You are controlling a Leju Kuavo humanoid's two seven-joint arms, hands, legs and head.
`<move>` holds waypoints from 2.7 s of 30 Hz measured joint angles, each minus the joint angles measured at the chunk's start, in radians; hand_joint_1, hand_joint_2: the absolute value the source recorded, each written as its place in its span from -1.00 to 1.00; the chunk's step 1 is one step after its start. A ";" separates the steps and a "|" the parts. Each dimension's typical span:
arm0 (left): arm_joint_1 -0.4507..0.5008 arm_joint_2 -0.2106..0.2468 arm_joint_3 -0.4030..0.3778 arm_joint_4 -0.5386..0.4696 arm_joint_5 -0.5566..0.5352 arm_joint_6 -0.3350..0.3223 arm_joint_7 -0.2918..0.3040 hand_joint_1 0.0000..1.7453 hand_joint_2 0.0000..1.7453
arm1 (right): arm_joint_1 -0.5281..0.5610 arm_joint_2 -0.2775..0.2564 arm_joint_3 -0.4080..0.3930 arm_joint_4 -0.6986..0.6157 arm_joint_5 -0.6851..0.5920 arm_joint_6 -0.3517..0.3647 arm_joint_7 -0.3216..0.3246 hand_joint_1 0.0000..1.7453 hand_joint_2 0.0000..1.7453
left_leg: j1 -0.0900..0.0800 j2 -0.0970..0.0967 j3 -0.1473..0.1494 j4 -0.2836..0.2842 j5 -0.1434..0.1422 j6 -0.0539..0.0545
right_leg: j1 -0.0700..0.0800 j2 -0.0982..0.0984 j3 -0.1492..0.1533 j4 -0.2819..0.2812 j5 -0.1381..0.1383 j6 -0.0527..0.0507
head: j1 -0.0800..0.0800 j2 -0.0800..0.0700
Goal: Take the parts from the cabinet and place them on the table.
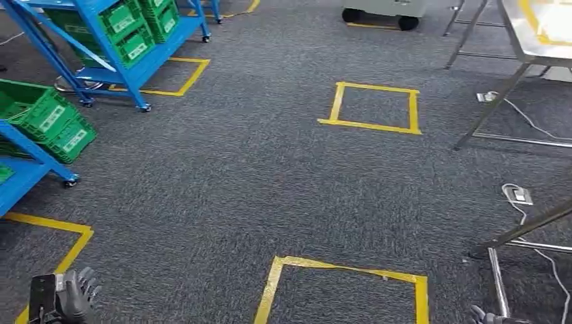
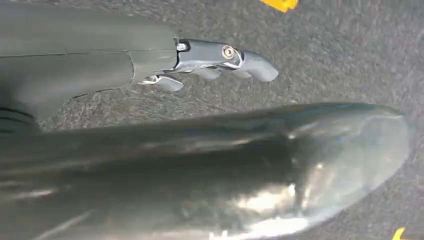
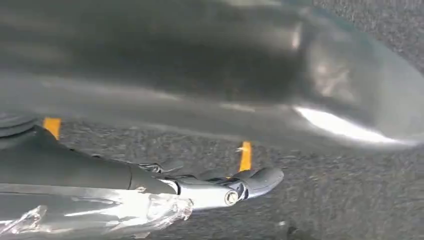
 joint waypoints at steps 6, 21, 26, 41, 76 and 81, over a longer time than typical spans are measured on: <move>0.004 0.002 -0.028 -0.007 -0.008 0.015 0.001 -1.00 -1.00 | 0.001 0.003 -0.006 -0.001 -0.012 -0.009 -0.002 -1.00 -1.00 | 0.000 0.007 -0.028 0.023 -0.013 -0.034 | -0.002 -0.057 0.018 -0.031 0.011 -0.020 | -0.005 0.000; -0.026 0.016 -0.108 -0.008 0.026 0.052 -0.001 -1.00 -1.00 | 0.017 0.005 -0.019 -0.007 -0.029 -0.031 0.003 -1.00 -1.00 | 0.010 0.124 -0.009 0.000 0.004 -0.012 | 0.001 -0.177 0.047 -0.020 -0.036 0.028 | -0.010 0.000; -0.057 0.018 -0.140 0.004 0.018 0.061 -0.006 -1.00 -1.00 | 0.032 0.005 -0.026 -0.007 -0.076 -0.068 0.015 -1.00 -1.00 | 0.006 0.056 -0.011 0.000 0.003 0.004 | 0.000 -0.094 -0.132 0.308 -0.154 0.027 | -0.004 0.000; 0.015 0.058 -0.171 -0.096 0.108 0.139 0.024 -1.00 -1.00 | 0.008 0.011 -0.018 -0.007 0.002 -0.016 0.011 -1.00 -1.00 | 0.007 0.088 -0.187 0.316 -0.128 -0.052 | -0.001 -0.122 0.033 -0.030 -0.014 -0.022 | -0.018 0.000; 0.041 0.062 -0.130 -0.136 0.079 0.119 0.029 -1.00 -1.00 | -0.015 0.013 -0.011 0.014 0.009 0.002 0.003 -1.00 -1.00 | -0.007 0.159 -0.118 0.093 -0.026 -0.009 | 0.001 -0.172 0.119 -0.048 -0.079 -0.009 | -0.007 0.000; 0.033 0.059 -0.129 -0.137 0.078 0.118 0.029 -1.00 -1.00 | -0.025 0.014 -0.013 0.016 0.007 0.002 0.002 -1.00 -1.00 | -0.003 0.151 -0.085 0.037 0.031 0.002 | 0.017 -0.208 0.214 -0.046 -0.108 0.021 | -0.005 0.000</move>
